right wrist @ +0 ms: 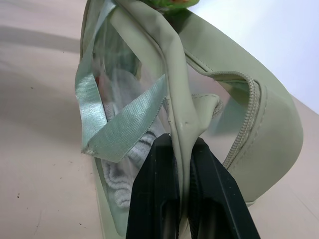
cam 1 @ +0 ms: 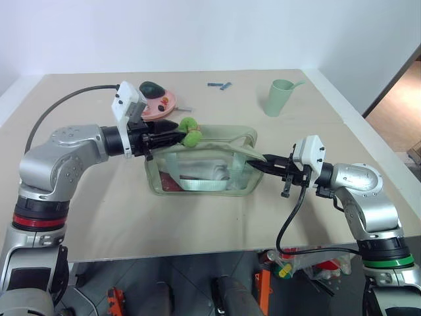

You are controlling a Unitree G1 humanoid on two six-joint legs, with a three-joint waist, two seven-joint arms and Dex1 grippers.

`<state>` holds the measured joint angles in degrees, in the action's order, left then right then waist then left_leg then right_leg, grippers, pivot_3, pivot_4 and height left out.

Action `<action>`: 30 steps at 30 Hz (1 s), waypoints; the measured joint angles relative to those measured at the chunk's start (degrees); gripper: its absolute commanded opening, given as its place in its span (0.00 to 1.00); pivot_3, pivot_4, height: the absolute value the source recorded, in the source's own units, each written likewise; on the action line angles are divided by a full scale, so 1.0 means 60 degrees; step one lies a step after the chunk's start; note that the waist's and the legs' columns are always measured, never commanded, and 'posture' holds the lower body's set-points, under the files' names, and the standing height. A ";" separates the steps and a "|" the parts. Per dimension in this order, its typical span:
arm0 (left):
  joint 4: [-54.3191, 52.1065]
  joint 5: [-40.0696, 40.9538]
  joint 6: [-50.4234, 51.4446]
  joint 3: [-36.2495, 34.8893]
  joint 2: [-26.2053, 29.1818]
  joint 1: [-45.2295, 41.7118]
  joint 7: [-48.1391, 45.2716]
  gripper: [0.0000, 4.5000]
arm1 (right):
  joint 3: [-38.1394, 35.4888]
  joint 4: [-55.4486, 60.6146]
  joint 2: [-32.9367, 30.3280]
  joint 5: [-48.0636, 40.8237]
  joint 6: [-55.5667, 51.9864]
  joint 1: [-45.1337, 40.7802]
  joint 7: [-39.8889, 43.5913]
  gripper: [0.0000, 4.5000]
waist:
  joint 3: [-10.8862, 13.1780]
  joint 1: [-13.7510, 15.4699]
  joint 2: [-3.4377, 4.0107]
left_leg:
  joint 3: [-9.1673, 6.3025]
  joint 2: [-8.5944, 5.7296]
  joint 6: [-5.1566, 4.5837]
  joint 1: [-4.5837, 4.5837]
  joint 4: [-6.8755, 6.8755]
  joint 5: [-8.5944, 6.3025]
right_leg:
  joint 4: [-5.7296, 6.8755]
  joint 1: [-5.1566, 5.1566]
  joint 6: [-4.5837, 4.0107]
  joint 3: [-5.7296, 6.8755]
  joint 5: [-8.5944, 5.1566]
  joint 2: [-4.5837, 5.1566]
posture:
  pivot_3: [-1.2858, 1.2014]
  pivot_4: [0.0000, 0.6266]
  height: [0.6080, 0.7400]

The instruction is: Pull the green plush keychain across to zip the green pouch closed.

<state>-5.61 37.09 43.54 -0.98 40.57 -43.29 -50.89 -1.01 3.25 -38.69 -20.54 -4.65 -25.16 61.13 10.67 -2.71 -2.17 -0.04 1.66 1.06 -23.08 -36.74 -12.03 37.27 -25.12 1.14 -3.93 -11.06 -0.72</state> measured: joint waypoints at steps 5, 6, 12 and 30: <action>0.0085 -0.0200 -0.0071 -0.0193 0.0738 -0.0014 -0.0501 0.99 | 0.0027 -0.0105 0.0007 0.0005 0.0141 -0.0028 0.0017 0.00 | 0.0000 0.0000 0.0000 | -0.0003 0.0002 0.0000 -0.0001 0.0002 0.0000 | 0.0001 -0.0002 -0.0001 0.0004 -0.0001 -0.0001 | 0.52 0.24 1.00; 0.0079 -0.0204 -0.0126 -0.0294 0.0965 0.0064 -0.0600 0.99 | 0.0045 -0.0121 0.0008 0.0004 0.0161 -0.0037 0.0029 0.00 | 0.0000 -0.0014 0.0000 | 0.0000 0.0003 0.0000 0.0000 0.0002 0.0000 | 0.0000 -0.0003 -0.0001 0.0001 -0.0001 -0.0001 | 0.52 0.24 1.00; -0.0017 -0.0170 -0.0183 -0.1459 0.1603 0.1339 -0.0694 0.99 | 0.0070 -0.0303 0.0011 0.0006 0.0253 -0.0115 0.0070 0.00 | 0.0000 -0.0006 0.0000 | 0.0002 0.0007 0.0000 0.0001 0.0001 0.0000 | 0.0001 -0.0002 -0.0005 0.0003 -0.0003 0.0000 | 0.52 0.24 1.00; -0.1727 0.0228 -0.0769 -0.2044 -0.0184 0.3744 0.0615 0.35 | 0.0148 -0.0588 0.0060 -0.0259 -0.0301 -0.0482 0.0326 0.00 | 0.0005 -0.0003 -0.0019 | 0.0015 0.0009 -0.0005 0.0010 -0.0008 0.0004 | 0.0001 0.0003 -0.0008 -0.0008 0.0013 0.0001 | 0.52 0.24 1.00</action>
<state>-15.98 38.46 38.92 -13.24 39.47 -20.82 -47.20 -0.13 -0.27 -38.33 -22.09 -6.46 -28.05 63.08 10.70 -2.72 -2.28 0.05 1.72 1.02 -23.03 -36.79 -12.00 37.28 -25.11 1.09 -3.97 -10.98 -0.71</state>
